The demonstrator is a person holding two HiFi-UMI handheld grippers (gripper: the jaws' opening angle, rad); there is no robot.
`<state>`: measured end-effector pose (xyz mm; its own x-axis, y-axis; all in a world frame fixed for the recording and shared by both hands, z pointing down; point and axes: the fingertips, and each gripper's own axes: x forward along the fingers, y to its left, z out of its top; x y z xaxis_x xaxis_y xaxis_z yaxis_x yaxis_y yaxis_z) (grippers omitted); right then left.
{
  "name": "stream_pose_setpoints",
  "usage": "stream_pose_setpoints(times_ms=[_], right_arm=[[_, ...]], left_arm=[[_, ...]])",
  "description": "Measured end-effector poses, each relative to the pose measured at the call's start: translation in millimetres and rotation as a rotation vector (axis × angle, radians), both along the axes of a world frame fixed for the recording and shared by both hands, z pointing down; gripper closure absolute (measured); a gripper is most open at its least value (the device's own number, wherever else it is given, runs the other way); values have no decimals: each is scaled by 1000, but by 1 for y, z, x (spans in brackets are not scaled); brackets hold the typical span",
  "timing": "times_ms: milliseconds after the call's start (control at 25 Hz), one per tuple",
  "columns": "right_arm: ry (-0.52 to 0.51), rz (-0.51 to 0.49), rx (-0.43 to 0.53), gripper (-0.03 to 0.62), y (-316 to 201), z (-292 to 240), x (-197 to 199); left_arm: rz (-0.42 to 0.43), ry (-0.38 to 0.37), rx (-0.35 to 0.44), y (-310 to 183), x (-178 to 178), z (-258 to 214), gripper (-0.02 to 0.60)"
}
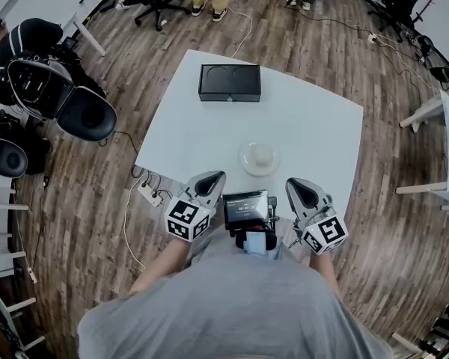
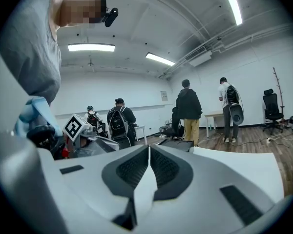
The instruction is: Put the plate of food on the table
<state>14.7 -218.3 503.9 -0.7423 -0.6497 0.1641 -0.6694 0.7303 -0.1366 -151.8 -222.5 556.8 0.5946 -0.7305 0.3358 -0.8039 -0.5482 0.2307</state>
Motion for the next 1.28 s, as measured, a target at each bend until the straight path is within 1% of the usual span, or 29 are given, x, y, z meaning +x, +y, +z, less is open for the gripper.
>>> stream_pose_setpoints(times_ms=[120, 200, 280, 440, 560, 680, 1040, 1280], right_arm=[[17, -15, -4, 562, 0, 1, -1], [31, -33, -8, 563, 1, 3, -3], [38, -49, -11, 563, 1, 4, -1], [52, -67, -13, 563, -3, 6, 4], [66, -80, -16, 563, -3, 10, 3], [86, -90, -22, 563, -2, 11, -1], [98, -84, -37, 564, -6, 10, -8], [91, -53, -36, 563, -3, 9, 1]], left_arm=[[-15, 30, 56, 7, -3, -8, 563], [-19, 24, 84, 13, -5, -10, 562], [-25, 14, 96, 17, -4, -11, 563], [-41, 12, 103, 22, 3, -10, 562], [-37, 2, 114, 24, 7, -8, 563], [-34, 7, 117, 23, 6, -10, 563], [-35, 27, 123, 10, -1, -13, 563], [0, 35, 110, 12, 9, -12, 563]])
